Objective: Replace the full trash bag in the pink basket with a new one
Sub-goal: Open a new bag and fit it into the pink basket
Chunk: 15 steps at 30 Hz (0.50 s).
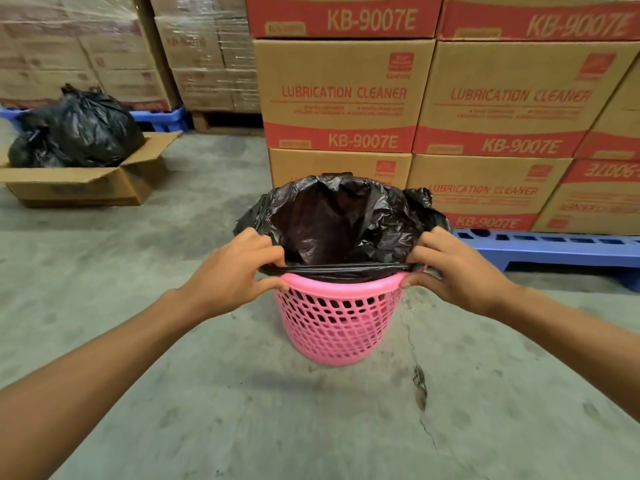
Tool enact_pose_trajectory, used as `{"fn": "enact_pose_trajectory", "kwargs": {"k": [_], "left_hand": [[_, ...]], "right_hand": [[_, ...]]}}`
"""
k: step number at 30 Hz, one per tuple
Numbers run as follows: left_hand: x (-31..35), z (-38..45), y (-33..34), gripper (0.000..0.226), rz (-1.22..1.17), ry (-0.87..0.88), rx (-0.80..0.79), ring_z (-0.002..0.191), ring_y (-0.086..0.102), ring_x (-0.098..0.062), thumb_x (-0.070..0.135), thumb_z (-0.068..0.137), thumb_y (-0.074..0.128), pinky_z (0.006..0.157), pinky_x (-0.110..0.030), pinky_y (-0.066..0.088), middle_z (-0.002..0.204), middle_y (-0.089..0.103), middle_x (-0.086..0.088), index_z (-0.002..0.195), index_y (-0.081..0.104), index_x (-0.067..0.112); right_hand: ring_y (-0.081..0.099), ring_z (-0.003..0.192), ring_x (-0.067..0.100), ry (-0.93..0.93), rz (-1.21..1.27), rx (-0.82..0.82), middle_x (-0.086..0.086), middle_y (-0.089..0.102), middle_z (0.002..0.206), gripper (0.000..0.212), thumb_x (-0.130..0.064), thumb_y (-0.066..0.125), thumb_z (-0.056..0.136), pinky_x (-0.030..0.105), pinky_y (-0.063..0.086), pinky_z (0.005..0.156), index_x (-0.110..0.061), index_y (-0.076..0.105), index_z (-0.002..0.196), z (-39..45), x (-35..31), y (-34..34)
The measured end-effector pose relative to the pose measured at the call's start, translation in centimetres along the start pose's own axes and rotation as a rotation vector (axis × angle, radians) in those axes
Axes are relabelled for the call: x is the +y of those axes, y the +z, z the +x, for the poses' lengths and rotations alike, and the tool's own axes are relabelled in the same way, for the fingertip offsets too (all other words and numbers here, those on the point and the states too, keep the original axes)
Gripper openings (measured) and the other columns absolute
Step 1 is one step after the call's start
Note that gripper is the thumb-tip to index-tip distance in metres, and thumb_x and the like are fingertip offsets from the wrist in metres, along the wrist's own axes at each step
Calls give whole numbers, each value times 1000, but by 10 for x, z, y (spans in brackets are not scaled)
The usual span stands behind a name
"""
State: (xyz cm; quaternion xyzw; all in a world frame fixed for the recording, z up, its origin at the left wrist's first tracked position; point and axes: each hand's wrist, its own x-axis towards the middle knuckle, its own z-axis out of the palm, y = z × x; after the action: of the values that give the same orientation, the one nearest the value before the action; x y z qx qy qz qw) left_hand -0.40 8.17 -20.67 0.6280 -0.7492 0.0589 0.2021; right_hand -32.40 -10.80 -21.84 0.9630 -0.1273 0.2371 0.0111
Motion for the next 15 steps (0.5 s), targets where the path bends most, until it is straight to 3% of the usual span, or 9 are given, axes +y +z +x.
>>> {"fn": "enact_pose_trajectory", "kwargs": {"k": [3,8,12,15], "left_hand": [[3,-10,10,25,87,57,82,75,51,-21,46,90,60,61,-43,51,80,54,6,89,59,20],[7,-21,31,18,156,86,160,72,53,-29,28,97,54,90,-51,51,79,53,-6,92,63,13],[8,-22,27,11,-136,64,111,80,44,-14,26,92,62,116,-46,29,87,51,1,90,64,16],[8,-24,20,17,-139,75,35,85,43,-15,33,93,58,119,-42,24,93,47,2,92,65,18]], "right_hand": [[39,72,23,-9,-92,115,4,52,76,41,-45,52,92,33,38,59,-8,64,80,-7,-7,7],[42,71,29,10,-160,227,8,50,73,42,-36,47,99,38,39,53,-5,56,72,-22,-16,22],[44,83,30,-10,-73,175,8,52,81,39,-37,53,97,41,44,66,-5,63,76,-25,-13,22],[44,89,29,-38,-73,137,8,53,87,33,-36,59,94,44,48,79,-6,67,84,-27,-13,21]]}}
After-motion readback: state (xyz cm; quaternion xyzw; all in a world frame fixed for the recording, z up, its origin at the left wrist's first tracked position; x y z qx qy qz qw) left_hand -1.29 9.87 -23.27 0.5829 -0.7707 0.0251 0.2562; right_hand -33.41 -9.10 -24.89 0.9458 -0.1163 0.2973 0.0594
